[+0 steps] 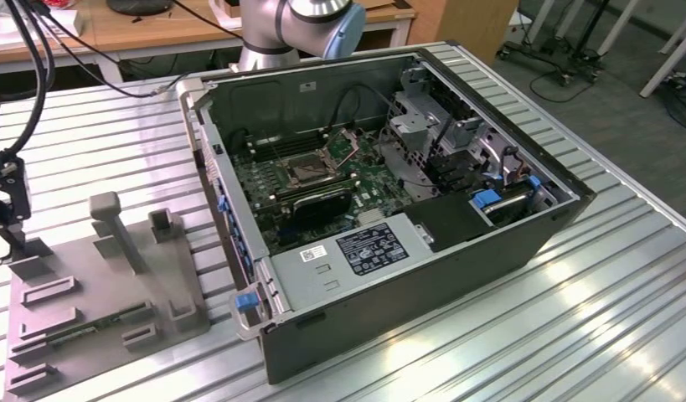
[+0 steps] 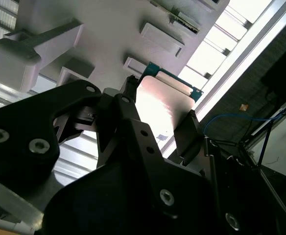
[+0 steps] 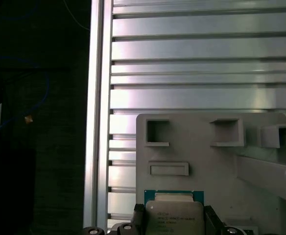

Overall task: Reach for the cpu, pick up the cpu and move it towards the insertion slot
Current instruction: 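Pick up the cpu and move it towards the insertion slot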

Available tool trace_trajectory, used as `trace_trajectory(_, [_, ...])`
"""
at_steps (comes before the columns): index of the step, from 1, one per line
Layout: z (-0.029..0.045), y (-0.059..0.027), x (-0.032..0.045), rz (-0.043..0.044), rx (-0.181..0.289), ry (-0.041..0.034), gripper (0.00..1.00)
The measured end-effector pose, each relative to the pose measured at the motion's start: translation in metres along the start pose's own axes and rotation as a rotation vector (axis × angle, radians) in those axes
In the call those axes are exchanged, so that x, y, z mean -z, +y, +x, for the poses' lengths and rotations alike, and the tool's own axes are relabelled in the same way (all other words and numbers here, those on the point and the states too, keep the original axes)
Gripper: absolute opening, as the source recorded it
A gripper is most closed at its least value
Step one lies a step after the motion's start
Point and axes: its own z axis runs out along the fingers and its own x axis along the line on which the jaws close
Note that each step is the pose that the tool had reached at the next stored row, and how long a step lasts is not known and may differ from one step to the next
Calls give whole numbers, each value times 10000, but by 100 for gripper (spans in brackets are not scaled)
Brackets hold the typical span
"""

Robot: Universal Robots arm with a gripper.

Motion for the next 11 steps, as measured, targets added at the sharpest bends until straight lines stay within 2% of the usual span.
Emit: trace_trajectory(11, [0, 2, 34, 2, 0, 1, 54])
